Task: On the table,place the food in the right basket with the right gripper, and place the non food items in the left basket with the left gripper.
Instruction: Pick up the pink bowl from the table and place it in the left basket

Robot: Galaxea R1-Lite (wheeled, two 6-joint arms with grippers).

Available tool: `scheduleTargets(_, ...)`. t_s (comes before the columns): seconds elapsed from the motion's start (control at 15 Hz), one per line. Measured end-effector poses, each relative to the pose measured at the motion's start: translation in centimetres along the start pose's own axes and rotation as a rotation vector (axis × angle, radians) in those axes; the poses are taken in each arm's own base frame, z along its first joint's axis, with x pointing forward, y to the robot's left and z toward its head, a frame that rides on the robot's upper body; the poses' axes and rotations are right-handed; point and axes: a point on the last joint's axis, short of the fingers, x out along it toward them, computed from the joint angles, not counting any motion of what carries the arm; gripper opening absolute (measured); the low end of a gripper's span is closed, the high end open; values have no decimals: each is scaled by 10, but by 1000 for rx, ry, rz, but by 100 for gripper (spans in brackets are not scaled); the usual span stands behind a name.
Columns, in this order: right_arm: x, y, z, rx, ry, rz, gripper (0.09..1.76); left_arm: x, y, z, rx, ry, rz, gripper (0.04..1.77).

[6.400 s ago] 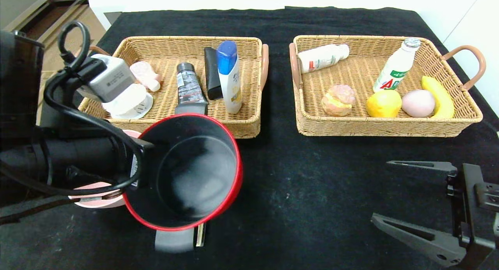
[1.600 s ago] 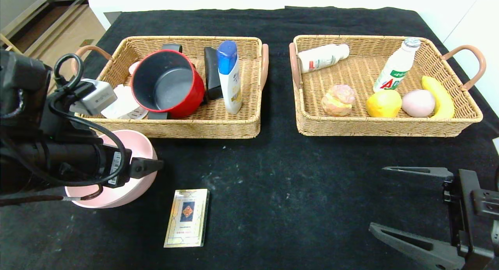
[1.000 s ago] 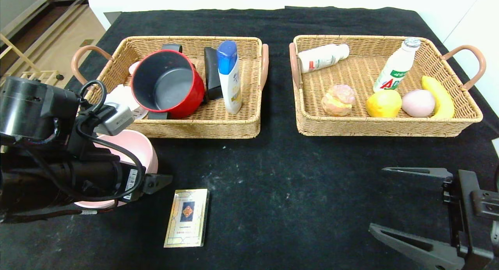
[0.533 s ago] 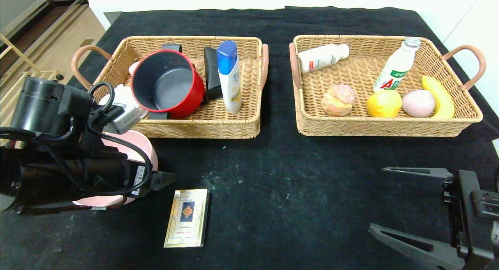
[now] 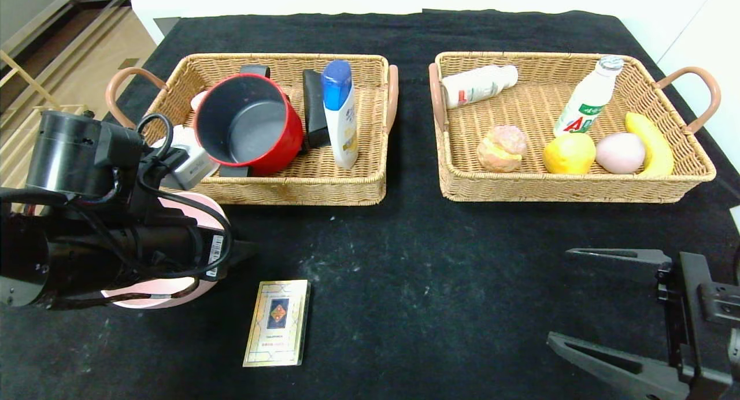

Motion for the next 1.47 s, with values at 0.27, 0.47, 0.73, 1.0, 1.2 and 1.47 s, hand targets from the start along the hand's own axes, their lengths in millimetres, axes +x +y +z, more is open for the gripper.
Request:
scheduleTargets(0.27, 0, 1, 0, 1, 1, 3, 171, 0, 0, 0, 1, 1, -1, 38)
scheduleTargets(0.47, 1, 2, 0, 0, 0, 9, 171, 0, 0, -2, 3, 2, -2, 17)
scheduleTargets(0.73, 1, 2, 0, 0, 0, 12, 171, 1, -1, -2, 4, 7, -5, 17)
scheduleTargets(1.0, 1, 2, 0, 1, 1, 11, 171, 2, -1, -2, 6, 10, -1, 17)
scheduleTargets(1.2, 1, 2, 0, 1, 1, 11, 171, 2, -1, -2, 8, 14, -1, 17)
scheduleTargets(1.47, 1, 2, 0, 1, 1, 12, 171, 1, -2, -2, 13, 18, 0, 17)
